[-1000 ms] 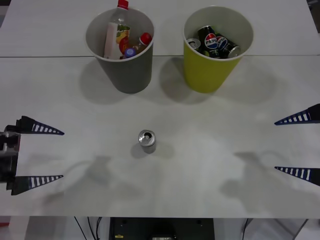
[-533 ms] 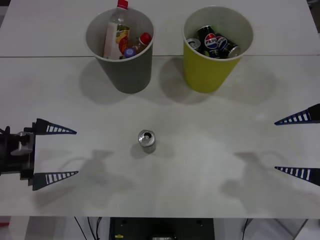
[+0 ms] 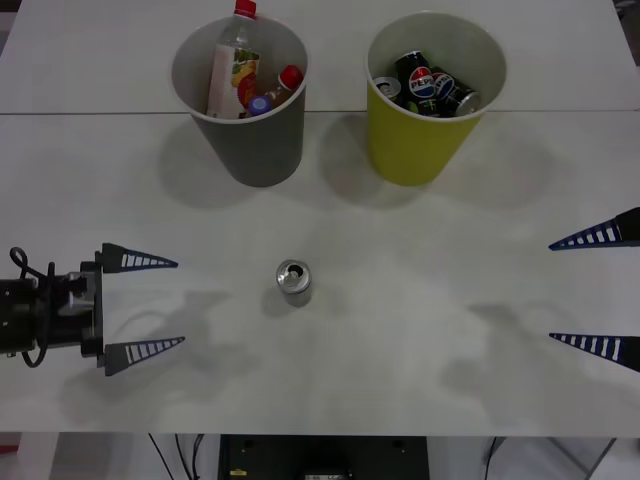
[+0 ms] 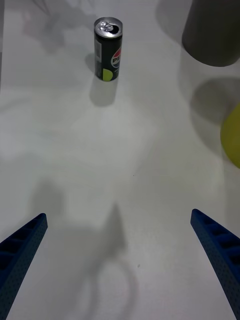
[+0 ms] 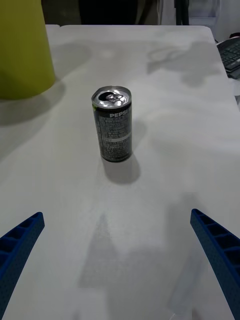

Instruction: Put the can into the green bin and the plastic bottle into the gray bin

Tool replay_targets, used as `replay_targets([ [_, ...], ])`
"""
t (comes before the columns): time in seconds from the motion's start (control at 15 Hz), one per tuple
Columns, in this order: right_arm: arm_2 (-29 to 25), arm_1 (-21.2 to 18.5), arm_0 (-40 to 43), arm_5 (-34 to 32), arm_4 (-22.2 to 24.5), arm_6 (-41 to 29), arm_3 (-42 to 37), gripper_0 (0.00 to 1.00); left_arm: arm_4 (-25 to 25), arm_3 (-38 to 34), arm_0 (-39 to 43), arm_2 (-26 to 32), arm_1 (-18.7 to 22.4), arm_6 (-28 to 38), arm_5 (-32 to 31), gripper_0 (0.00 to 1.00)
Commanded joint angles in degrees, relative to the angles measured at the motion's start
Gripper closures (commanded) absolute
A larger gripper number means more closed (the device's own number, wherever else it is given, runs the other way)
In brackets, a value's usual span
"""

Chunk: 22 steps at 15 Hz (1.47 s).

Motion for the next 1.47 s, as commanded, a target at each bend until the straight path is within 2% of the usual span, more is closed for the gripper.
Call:
replay_targets([
  [0.07,0.0,0.0,0.0,0.0,0.0,0.0,0.01,0.0,-0.09,0.93,-0.18,-0.03,-3.83,-0.27,0.75,0.0],
  [0.33,0.0,0.0,0.0,0.0,0.0,0.0,0.01,0.0,-1.94,3.21,-1.32,-0.03,-10.24,-0.79,1.8,0.0],
  [0.73,0.0,0.0,0.0,0.0,0.0,0.0,0.01,0.0,-5.72,6.64,-4.22,0.06,-17.1,-0.97,3.74,0.0],
  [1.07,0.0,0.0,0.0,0.0,0.0,0.0,0.01,0.0,-6.07,6.64,-5.37,-2.67,-20.17,-0.97,8.48,0.0],
  [1.47,0.0,0.0,0.0,0.0,0.0,0.0,0.01,0.0,-6.16,8.22,-6.86,-4.16,-24.13,-1.06,10.24,0.0],
])
